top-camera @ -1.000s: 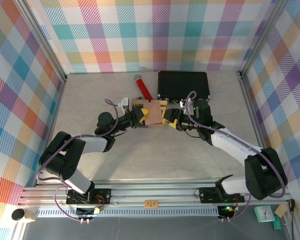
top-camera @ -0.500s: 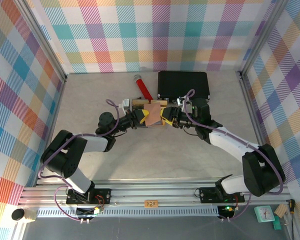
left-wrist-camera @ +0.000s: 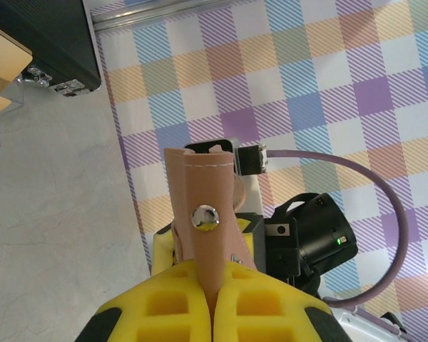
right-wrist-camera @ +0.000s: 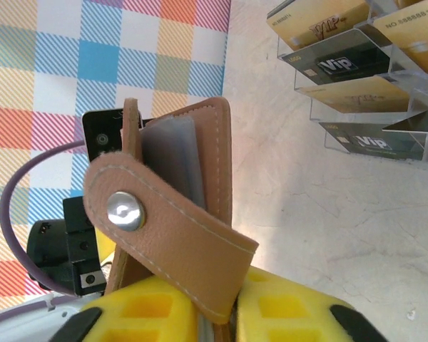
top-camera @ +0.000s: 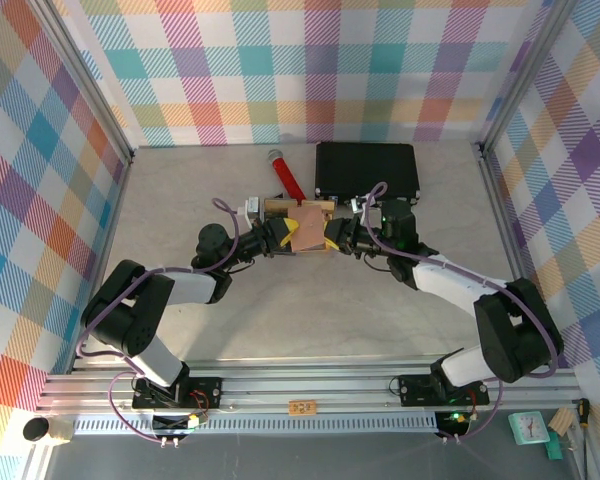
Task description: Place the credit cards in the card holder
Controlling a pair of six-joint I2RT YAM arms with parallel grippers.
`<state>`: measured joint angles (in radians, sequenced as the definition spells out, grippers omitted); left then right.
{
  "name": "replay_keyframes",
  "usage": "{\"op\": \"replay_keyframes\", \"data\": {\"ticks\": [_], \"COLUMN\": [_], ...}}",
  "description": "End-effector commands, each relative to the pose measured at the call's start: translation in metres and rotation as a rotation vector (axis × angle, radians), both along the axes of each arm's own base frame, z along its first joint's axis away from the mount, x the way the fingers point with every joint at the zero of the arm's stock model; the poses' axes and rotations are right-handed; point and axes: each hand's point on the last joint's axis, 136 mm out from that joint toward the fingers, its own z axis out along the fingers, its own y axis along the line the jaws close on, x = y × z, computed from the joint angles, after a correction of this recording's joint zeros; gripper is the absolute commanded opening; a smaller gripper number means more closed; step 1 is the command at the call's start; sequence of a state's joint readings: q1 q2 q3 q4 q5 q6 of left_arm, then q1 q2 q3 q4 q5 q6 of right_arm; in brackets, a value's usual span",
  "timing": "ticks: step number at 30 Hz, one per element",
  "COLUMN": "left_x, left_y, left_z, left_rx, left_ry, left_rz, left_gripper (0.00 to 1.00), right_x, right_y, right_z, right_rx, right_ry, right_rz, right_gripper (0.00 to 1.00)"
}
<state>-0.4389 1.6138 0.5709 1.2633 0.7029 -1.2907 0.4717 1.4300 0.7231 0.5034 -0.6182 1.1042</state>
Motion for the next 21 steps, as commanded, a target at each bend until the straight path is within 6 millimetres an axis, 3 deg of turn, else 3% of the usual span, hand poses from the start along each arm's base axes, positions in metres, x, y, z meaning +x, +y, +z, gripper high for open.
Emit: {"op": "replay_keyframes", "data": {"ticks": [1,2,5,7,9,13,18,21], "left_x": [-0.005,-0.004,-0.002,0.003,0.011,0.023,0.007,-0.005], "left_y": [-0.009,-0.008,-0.007,0.001,0.017,0.048,0.063,0.059], "left_z": [0.020,0.018,0.012,0.007,0.002,-0.005,0.002,0.008], "left_rx": [-0.031,-0.029,-0.020,-0.006,0.023,0.163,0.719,0.943], "left_ry": [-0.082,-0.078,-0.069,-0.059,-0.040,-0.003,-0.067,-0.070], "left_rz": [-0.040,-0.036,-0.025,0.005,0.057,0.153,0.185,0.125], "left_gripper": [0.00,0.03,0.18,0.23,0.32,0.41,0.55,0.56], "right_x": [-0.009,-0.009,-0.010,-0.011,-0.012,-0.013,-0.013,-0.013], "right_y": [0.009,0.009,0.007,0.006,0.004,0.001,-0.002,-0.003], "right_z": [0.006,0.007,0.008,0.007,0.006,0.001,-0.007,-0.012], "right_rx": [0.034,0.035,0.025,0.013,0.000,-0.012,-0.047,-0.062], "right_ry": [-0.029,-0.032,-0.036,-0.038,-0.039,-0.033,-0.020,-0.015], "right_rz": [0.049,0.051,0.048,0.041,0.034,0.024,0.011,0.008], "right_gripper": [0.07,0.01,0.00,0.00,0.00,0.00,0.00,0.00]}}
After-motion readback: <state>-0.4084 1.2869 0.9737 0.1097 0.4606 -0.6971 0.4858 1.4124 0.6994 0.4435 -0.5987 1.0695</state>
